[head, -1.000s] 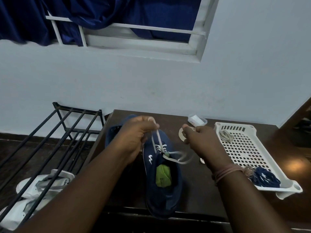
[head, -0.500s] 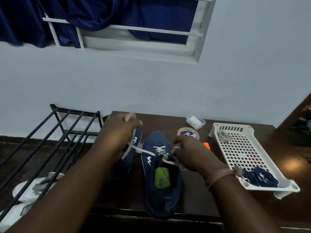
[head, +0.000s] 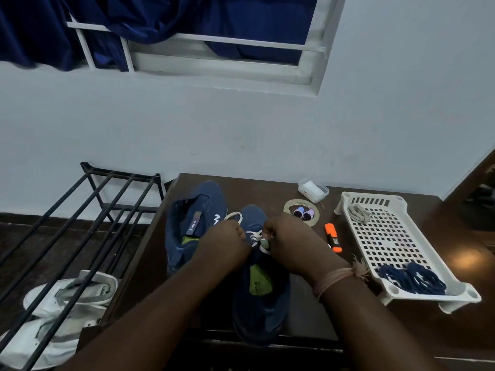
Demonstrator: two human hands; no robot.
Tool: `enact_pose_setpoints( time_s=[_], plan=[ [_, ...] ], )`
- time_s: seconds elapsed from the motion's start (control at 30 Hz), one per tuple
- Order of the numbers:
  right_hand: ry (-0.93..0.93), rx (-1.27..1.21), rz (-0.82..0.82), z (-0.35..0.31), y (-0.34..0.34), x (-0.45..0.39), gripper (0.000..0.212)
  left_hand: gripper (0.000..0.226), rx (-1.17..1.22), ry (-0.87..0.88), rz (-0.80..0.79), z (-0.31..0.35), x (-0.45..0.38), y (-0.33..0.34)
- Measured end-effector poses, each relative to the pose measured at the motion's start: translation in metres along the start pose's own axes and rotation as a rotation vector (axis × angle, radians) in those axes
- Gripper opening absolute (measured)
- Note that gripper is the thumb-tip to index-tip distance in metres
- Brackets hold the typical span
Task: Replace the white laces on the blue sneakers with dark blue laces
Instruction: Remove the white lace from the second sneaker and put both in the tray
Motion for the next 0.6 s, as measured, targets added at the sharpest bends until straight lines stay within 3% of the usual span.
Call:
enact_pose_setpoints(
  time_s=[0.1,0.2,0.27,0.33,0.47,0.53,0.6],
  plan=[
    [-0.076,-0.045,0.084,-0.004,-0.017,0.003,0.017,0.01,-0.01,0.009,0.021,-0.006,-0.001,-0.002],
    [-0.027,-0.32,0.075,-0.001,-0.041,0.008,0.028,0.012,-0.038,-0.001,0.024,-0.009,-0.003,-0.003],
    [0.161,-0.839,0.076,0.015,-0.046,0.011,0.026,0.013,-0.038,-0.002,0.022,-0.009,-0.004,-0.002],
    [0.373,-1.294,0.199,0.044,-0.05,0.016,0.037,0.013,-0.063,0.0,0.023,-0.009,-0.003,-0.001],
    [0.287,-1.954,0.454,0.068,-0.077,0.024,0.055,0.011,-0.043,0.006,0.024,-0.01,-0.003,0.003],
    [0.226,-2.058,0.575,0.079,-0.089,0.031,0.056,0.012,-0.026,0.022,0.032,-0.008,-0.003,0.003],
    [0.262,-1.982,0.601,0.085,-0.086,0.033,0.054,0.013,-0.046,0.065,0.043,-0.004,-0.004,0.005]
  ],
)
Point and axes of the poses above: each hand's wrist, its own x-axis away from the middle knuckle, its own y-axis out of the palm, z = x × y, the point moved 9 cm from there along -x, towards the middle knuckle, and after that the axes turned 3 degrees about x, right-handed, at the moved point
